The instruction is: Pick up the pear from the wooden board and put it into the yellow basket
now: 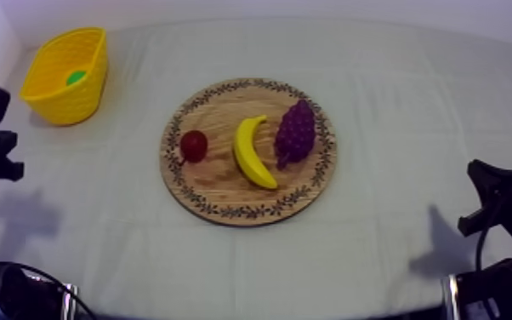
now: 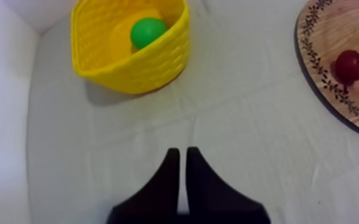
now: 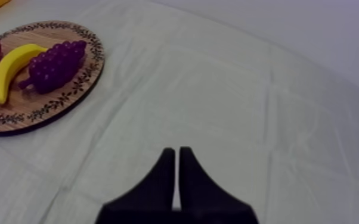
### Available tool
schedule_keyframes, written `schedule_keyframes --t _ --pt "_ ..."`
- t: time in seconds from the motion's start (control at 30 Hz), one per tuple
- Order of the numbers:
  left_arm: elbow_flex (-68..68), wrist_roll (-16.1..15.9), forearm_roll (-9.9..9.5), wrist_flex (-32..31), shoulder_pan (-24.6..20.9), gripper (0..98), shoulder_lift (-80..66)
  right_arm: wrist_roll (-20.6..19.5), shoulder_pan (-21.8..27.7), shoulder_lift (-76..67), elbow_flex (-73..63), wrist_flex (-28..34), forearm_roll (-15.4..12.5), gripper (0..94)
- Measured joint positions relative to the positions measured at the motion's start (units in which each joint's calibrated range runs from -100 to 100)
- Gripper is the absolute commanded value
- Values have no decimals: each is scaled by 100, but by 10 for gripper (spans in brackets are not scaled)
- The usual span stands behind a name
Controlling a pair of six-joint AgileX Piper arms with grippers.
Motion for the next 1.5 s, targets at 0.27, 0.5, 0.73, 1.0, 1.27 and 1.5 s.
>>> schedule_keyframes --t 0.27,0.5,0.73,1.0,1.27,1.5 --pt "937 50 -4 -64 72 1 -1494 0 0 0 0 0 0 4" --pt "1732 267 -163 -188 120 0 -2690 0 0 0 0 0 0 4" --pt "2379 658 -377 -429 158 0 -3687 0 0 0 0 0 0 4" --pt "2532 1618 -891 -428 144 0 -4119 0 0 0 0 0 0 4" --pt "2560 2008 -970 -429 144 0 -4131 -6 0 0 0 0 0 4" --pt "2562 2015 -970 -433 147 0 -4131 -3 0 0 0 0 0 4"
